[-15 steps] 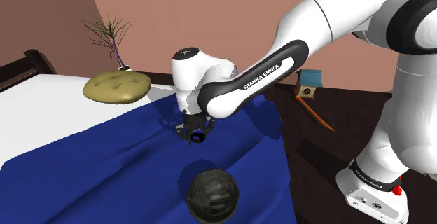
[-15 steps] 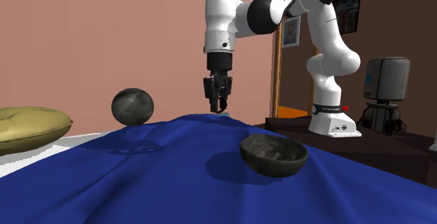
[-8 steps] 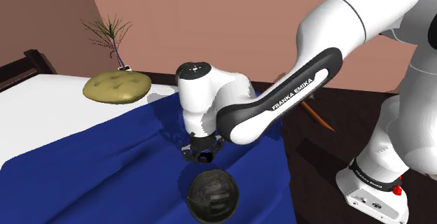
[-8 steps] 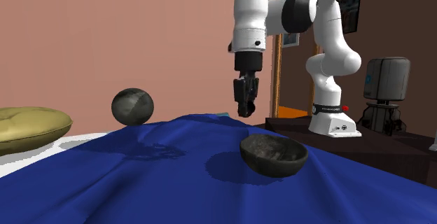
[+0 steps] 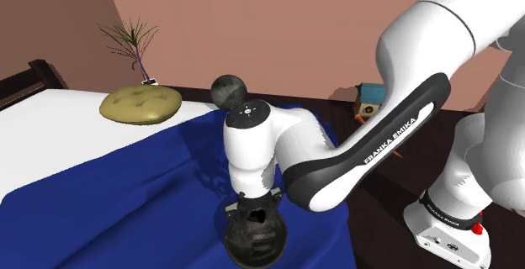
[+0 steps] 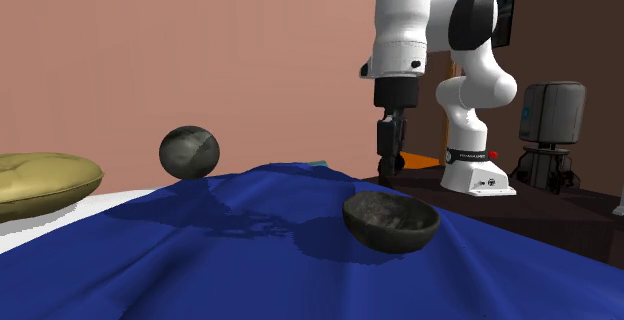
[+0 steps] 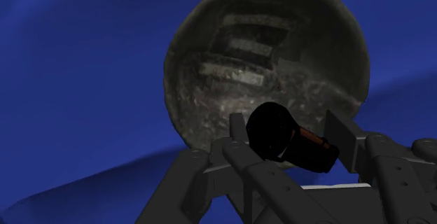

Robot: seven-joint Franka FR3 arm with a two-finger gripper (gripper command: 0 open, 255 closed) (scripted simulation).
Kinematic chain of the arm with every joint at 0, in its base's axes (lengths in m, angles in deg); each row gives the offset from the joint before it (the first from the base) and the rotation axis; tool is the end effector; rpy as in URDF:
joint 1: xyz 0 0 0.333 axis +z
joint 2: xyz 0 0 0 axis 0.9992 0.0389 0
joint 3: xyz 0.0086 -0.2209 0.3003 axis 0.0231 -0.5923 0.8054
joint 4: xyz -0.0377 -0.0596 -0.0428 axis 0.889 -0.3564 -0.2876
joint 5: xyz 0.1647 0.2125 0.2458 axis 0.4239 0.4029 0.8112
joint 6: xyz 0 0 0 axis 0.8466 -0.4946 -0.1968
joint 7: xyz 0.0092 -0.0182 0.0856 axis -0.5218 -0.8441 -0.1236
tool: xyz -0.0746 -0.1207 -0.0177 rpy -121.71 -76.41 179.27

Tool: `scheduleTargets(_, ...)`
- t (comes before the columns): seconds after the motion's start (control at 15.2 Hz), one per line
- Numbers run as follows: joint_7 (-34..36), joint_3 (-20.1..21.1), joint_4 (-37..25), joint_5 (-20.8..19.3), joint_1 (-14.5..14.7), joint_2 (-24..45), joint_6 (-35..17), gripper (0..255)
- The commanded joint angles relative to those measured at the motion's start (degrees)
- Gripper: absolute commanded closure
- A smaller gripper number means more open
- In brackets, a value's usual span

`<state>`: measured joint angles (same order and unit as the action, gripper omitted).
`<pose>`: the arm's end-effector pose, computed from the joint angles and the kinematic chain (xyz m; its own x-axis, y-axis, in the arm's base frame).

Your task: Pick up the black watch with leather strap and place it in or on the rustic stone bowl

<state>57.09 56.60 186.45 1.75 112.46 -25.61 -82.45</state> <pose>0.3497 0.4284 0.3724 0.9202 -0.3908 0.0196 -0.3910 -0.9204 0.0015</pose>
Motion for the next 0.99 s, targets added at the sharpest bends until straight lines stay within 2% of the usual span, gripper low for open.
scheduleTargets(0.0,0.9,-0.1,0.2,-0.9,0.4,1.2,-1.2,255)
scheduleTargets(0.53,3.4,-1.4,1.6,-4.4,1.4,5.8,-6.6,255)
scheduleTargets(0.92,3.4,-1.5,1.6,-4.4,1.4,5.8,-6.6,255)
